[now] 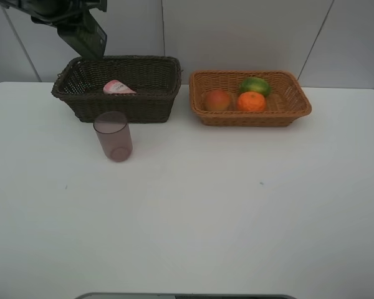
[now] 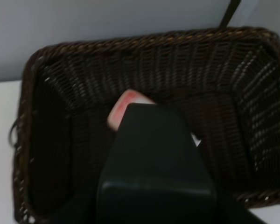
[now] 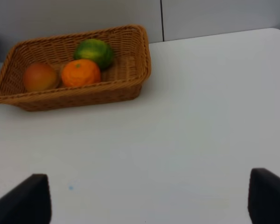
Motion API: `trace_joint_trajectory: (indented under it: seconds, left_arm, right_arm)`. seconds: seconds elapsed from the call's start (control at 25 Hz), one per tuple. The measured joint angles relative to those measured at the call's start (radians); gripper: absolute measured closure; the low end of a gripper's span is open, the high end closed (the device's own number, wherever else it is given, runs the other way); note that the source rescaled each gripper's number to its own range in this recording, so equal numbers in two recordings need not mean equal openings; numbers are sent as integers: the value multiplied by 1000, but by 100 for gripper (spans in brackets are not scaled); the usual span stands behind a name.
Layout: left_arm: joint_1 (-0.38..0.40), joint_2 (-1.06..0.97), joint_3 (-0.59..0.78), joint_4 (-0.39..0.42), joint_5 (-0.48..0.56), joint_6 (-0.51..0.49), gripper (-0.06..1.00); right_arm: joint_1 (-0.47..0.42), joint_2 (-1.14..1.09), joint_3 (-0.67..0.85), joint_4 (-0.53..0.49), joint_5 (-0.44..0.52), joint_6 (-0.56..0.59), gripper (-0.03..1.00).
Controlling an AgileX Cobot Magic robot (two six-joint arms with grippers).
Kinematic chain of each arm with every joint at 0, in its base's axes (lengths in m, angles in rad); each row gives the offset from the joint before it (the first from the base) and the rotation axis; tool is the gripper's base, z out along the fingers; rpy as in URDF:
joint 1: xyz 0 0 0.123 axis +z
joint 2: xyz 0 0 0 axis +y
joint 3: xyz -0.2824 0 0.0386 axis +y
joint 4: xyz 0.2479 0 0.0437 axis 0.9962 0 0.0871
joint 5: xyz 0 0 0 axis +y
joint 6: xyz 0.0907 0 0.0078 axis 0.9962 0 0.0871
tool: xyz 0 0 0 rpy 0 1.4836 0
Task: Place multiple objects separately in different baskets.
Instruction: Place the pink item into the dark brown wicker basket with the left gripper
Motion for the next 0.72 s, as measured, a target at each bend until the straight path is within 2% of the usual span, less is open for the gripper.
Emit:
trace_joint_trajectory:
  seconds: [0.44, 0.56, 0.72]
  left_arm:
    - [-79, 269, 0, 0, -415, 0, 44]
    - [-81, 318, 0, 0, -467, 0, 44]
    - [-81, 361, 0, 0, -479, 0, 44]
  right_arm:
    - [0, 0, 0, -1, 0, 0, 14]
    - [0, 0, 0, -1, 0, 0, 14]
    - [0, 0, 0, -1, 0, 0, 14]
